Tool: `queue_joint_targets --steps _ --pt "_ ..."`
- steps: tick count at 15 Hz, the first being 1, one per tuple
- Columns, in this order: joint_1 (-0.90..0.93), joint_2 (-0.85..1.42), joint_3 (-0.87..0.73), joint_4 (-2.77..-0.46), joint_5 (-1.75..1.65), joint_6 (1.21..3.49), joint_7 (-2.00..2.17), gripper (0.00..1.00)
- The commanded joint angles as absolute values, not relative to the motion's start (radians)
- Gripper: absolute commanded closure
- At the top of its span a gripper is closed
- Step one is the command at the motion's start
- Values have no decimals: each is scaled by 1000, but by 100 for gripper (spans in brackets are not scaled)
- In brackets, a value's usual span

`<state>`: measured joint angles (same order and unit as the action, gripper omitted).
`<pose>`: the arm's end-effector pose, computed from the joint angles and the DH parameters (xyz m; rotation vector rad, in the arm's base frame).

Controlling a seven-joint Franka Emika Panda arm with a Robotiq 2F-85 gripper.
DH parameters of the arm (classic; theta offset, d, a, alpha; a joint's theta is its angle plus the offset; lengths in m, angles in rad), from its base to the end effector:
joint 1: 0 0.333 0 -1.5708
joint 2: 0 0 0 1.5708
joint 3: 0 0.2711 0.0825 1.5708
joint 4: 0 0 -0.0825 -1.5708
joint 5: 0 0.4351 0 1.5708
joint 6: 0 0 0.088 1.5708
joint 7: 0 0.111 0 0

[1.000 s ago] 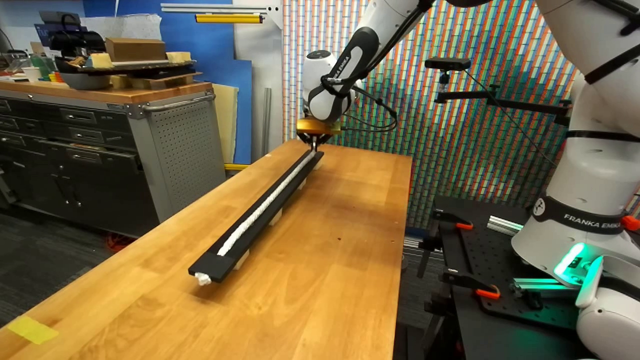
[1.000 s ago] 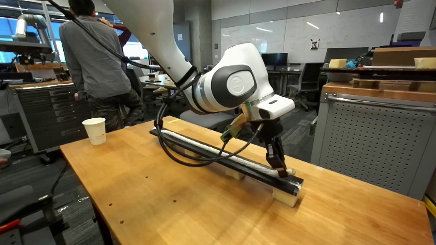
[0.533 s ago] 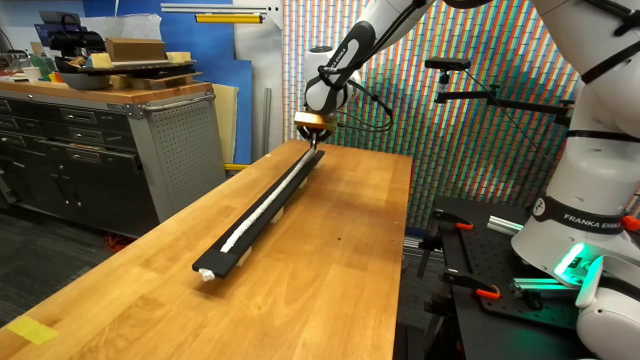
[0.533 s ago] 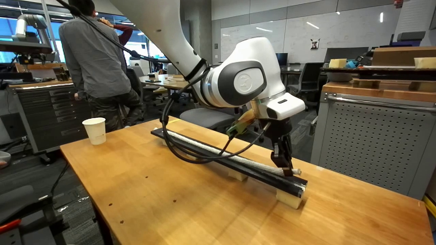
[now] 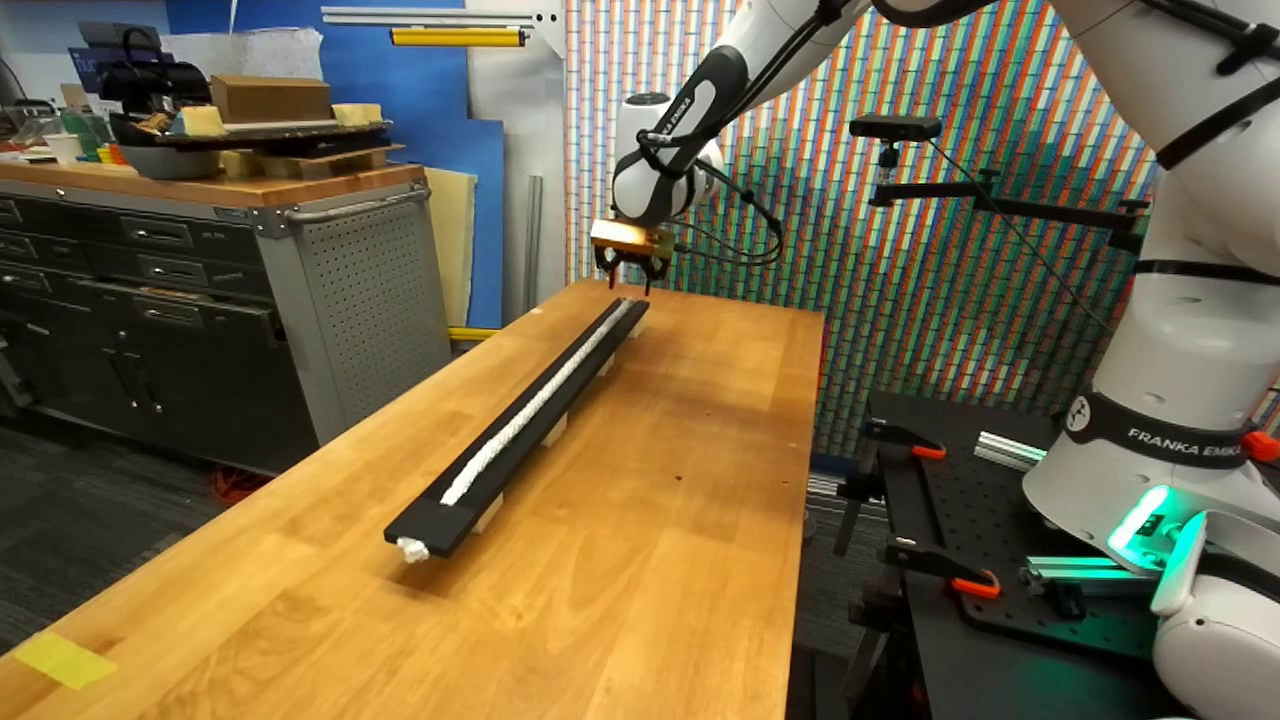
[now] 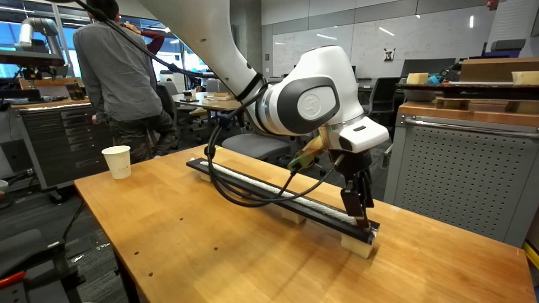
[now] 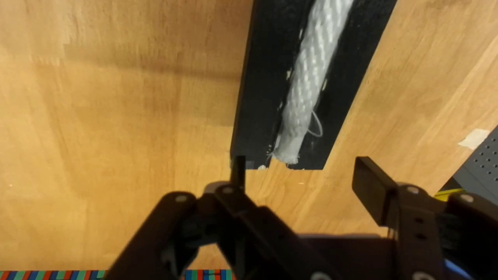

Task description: Straighten the white string on the black object

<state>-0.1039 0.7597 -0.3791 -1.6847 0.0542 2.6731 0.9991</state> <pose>0.6360 -0.3153 0.1369 2.2759 -1.9066 0.4874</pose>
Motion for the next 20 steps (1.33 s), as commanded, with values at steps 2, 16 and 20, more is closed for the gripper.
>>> queue_joint_targets --steps 2,16,20 --pt "-100 733 -357 -1698 64 2679 983 0" --pt "119 270 -327 -2155 -144 2699 859 0" --pt "114 174 -291 -2252 -251 2665 823 0"
